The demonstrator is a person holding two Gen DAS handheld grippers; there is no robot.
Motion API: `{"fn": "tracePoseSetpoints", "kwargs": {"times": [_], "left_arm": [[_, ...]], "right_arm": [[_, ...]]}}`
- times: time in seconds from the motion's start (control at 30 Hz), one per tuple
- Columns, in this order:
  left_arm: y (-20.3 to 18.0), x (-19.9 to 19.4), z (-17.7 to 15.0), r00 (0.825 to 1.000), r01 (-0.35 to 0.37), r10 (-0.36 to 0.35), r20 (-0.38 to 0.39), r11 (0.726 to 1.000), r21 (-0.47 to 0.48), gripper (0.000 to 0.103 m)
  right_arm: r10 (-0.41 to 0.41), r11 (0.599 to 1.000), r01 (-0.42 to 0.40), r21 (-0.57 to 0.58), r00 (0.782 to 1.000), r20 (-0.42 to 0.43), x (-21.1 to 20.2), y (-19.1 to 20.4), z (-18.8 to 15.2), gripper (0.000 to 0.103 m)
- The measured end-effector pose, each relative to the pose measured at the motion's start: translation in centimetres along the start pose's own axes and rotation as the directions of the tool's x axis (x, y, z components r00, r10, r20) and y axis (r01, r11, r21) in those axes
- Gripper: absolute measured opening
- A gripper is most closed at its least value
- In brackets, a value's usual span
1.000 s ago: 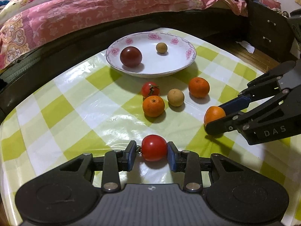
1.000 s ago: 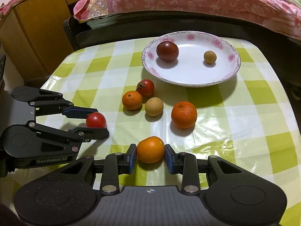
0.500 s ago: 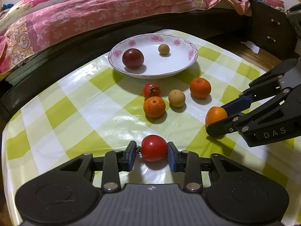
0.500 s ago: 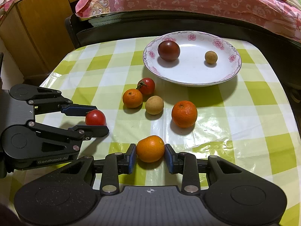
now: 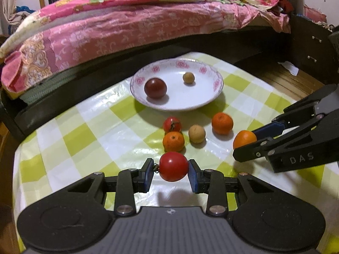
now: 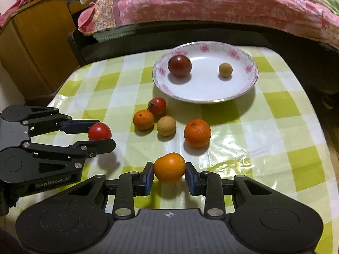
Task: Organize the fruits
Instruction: 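Carry the red tomato and mandarin over the white plate with both grippers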
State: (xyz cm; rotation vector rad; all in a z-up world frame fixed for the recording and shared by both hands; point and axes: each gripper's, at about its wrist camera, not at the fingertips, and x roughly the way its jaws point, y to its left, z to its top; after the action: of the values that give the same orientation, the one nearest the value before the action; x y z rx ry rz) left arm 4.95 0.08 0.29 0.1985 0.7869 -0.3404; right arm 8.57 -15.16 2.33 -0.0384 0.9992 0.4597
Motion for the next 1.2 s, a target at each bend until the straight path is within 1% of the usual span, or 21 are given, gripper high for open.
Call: {"fn": "tracePoseSetpoints", "kwargs": {"times": [0.17,0.27,0.37,0.43,0.57,0.9,1.2], "left_arm": [[-0.6,-1.3,0.9,0.999,-0.029,0.029,0.019,1.000,0.000,0.042],[-0.9,-2.1,1.4,0.999,-0.029,0.029,0.034,1.000,0.001,0.042],[-1.1,-2.2,2.0,0.999,-0.024,0.023,0.047,1.000,0.018,0.042],[-1.0,-2.0,2.3,0.998,-0.019,0.018,0.055,1.000,0.020,0.042],[-0.5,-1.1,2.9,0.998,-0.001,0.001,0.060,1.000,-0.001,0.042],[-0.5,0.3,3.7,0.999,-0.006,0.006,0.053,1.000,-0.012,0.042],[-0.8,0.9,5.5,0.996,0.030,-0.029,0.086,1.000,-0.006,0.042]], "right_arm": [[-0.014,1.000,0.014,-0.001,1.000,0.024,-1.2,0.1,0.2,0.028],[-0.036,0.999,0.037,-0.008,0.998,0.048,-2.1,0.2,0.6,0.028],[-0.048,0.999,0.047,0.008,0.996,0.074,-2.8,0.0,0.9,0.028],[-0.051,0.999,0.050,0.022,0.995,0.086,-3.1,-0.3,1.0,0.028],[-0.059,0.998,0.056,0.041,0.995,0.079,-2.5,-0.8,1.3,0.028],[-0.077,0.995,0.072,0.071,0.995,0.069,-1.4,-1.6,1.6,0.028],[-0.093,0.991,0.081,0.106,0.989,0.114,-2.1,-2.6,2.5,0.028]]}}
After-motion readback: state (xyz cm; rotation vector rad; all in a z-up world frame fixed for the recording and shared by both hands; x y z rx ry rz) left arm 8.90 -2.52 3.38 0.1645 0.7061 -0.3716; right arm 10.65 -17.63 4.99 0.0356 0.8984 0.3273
